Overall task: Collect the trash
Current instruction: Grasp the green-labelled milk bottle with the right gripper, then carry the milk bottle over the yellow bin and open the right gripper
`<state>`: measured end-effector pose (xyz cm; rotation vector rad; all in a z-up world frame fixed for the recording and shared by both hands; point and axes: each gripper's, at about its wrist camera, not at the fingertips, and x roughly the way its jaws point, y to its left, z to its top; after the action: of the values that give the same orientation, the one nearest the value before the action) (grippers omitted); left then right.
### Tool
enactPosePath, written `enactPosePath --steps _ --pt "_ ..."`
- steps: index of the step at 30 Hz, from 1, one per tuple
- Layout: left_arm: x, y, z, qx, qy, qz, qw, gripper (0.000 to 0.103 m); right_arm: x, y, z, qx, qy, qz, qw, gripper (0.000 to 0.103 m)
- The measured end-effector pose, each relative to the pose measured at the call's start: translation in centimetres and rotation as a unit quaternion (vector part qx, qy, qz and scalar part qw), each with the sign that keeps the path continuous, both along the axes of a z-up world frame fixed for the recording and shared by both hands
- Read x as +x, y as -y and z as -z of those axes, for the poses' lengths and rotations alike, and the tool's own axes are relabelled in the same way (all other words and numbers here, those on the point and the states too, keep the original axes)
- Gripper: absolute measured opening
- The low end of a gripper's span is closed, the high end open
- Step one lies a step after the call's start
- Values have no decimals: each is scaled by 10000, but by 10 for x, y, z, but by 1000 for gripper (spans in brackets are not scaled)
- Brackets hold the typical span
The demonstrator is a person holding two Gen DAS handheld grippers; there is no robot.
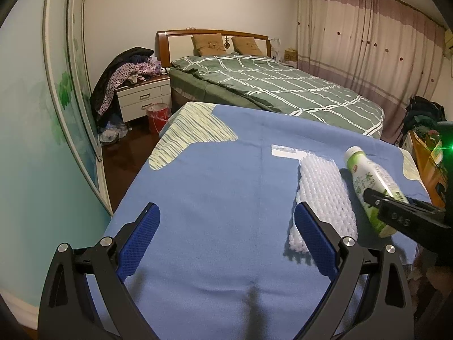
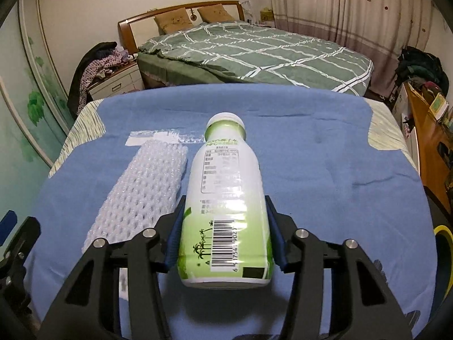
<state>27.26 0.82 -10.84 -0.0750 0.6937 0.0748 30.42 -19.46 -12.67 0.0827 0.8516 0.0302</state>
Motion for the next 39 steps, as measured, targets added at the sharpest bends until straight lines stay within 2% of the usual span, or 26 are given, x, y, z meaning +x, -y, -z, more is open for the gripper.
enactPosePath --steps 9,15,21,28,34,36,39 --pt "0 3 0 14 16 52 10000 94 -44 42 -26 114 361 206 9991 49" --pt "-3 8 -1 36 16 149 9999 94 -94 113 -33 220 615 1045 9924 49" --pt "-4 17 -1 99 8 289 9995 94 -139 192 -22 239 604 2159 9743 49" --pt "-3 23 0 167 -23 372 9992 95 -176 264 -1 111 416 3314 9425 49" --pt "-2 28 3 245 -71 419 9988 95 -188 289 13 163 286 3791 9247 51" --pt "-1 30 5 280 -93 446 9986 95 -191 287 13 116 370 3843 9224 58" --pt "1 33 7 298 -138 498 9982 95 -193 284 14 21 424 3812 9235 60"
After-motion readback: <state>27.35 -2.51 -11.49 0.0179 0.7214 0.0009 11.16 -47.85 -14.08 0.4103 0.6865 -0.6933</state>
